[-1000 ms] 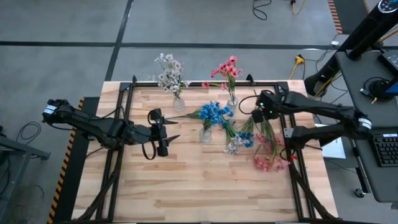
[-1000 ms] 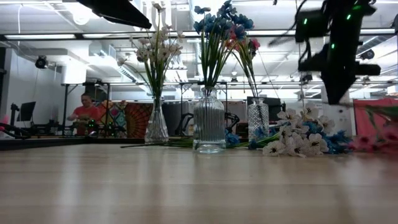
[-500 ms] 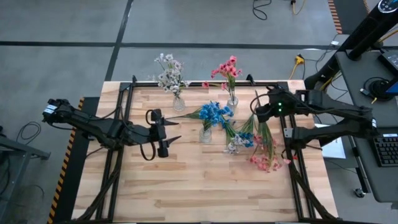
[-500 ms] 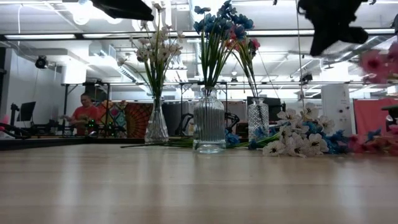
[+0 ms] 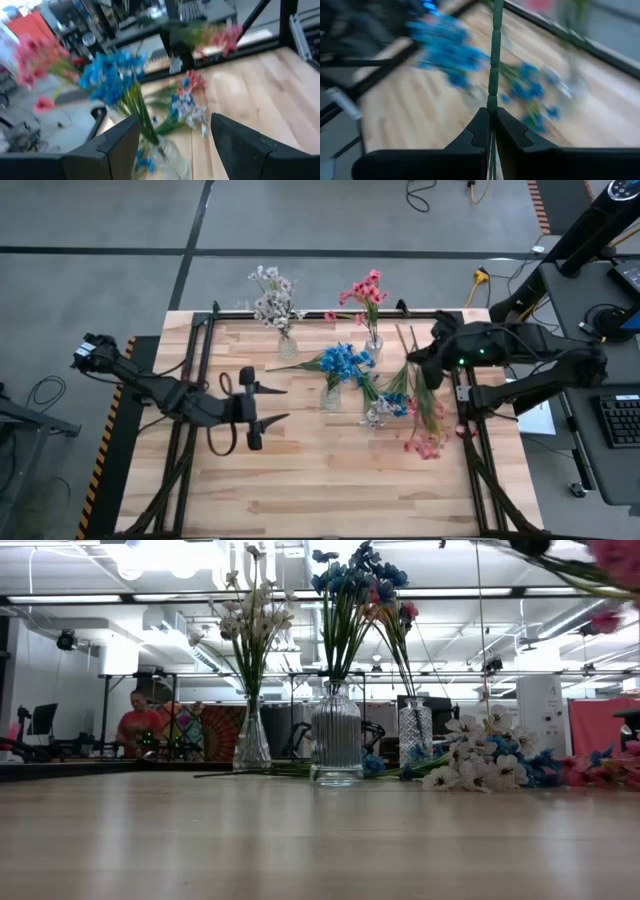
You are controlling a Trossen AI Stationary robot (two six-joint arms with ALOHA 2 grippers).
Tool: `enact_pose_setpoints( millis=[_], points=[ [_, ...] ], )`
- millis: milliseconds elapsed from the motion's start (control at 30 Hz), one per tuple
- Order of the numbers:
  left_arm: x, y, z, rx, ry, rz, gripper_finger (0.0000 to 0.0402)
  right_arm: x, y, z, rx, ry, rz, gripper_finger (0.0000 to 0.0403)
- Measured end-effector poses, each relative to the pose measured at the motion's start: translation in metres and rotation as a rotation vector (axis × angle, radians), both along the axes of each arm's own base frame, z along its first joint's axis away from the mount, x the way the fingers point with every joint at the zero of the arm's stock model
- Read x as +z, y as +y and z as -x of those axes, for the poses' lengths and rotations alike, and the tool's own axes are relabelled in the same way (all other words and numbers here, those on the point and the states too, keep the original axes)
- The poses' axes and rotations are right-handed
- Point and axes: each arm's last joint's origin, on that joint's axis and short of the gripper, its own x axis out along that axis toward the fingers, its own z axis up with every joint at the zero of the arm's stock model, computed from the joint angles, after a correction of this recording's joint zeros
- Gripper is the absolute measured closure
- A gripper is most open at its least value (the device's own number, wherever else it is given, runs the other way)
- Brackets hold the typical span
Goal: Sort flowers into vase by color
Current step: Put the right pink flowers into the right transparent vase
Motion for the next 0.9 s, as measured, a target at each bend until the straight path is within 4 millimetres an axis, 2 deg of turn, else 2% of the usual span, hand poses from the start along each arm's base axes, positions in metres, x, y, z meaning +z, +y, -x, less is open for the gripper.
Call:
enact_pose_setpoints(
  millis=[133, 267, 367, 467, 567, 700, 900],
  points=[
    [0.004, -0.013, -0.002, -0.043, -0.063, -0.016, 0.0174, 0.006, 0.02, -0.019, 0.204, -0.124, 0.142, 0.039],
    [0.006, -0.025, -0.008, -0.075, -0.128, 0.0, 0.0174, 0.002, 0.053, -0.038, 0.427, -0.167, 0.273, 0.039],
    [0.007, -0.033, -0.017, -0.08, -0.199, 0.021, 0.0174, -0.009, 0.083, -0.054, 0.584, -0.147, 0.342, 0.039],
    [0.004, -0.039, -0.028, -0.082, -0.248, 0.007, 0.0174, -0.028, 0.113, -0.071, 0.703, -0.09, 0.381, 0.039],
    [-0.002, -0.047, -0.039, -0.146, -0.282, -0.009, 0.0174, -0.043, 0.135, -0.088, 0.748, -0.032, 0.392, 0.039],
    [-0.009, -0.057, -0.051, -0.219, -0.341, -0.005, 0.0174, -0.056, 0.149, -0.109, 0.756, 0.028, 0.428, 0.039],
    [-0.016, -0.073, -0.076, -0.262, -0.333, -0.021, 0.0174, -0.056, 0.159, -0.129, 0.746, 0.039, 0.522, 0.039]
  ],
)
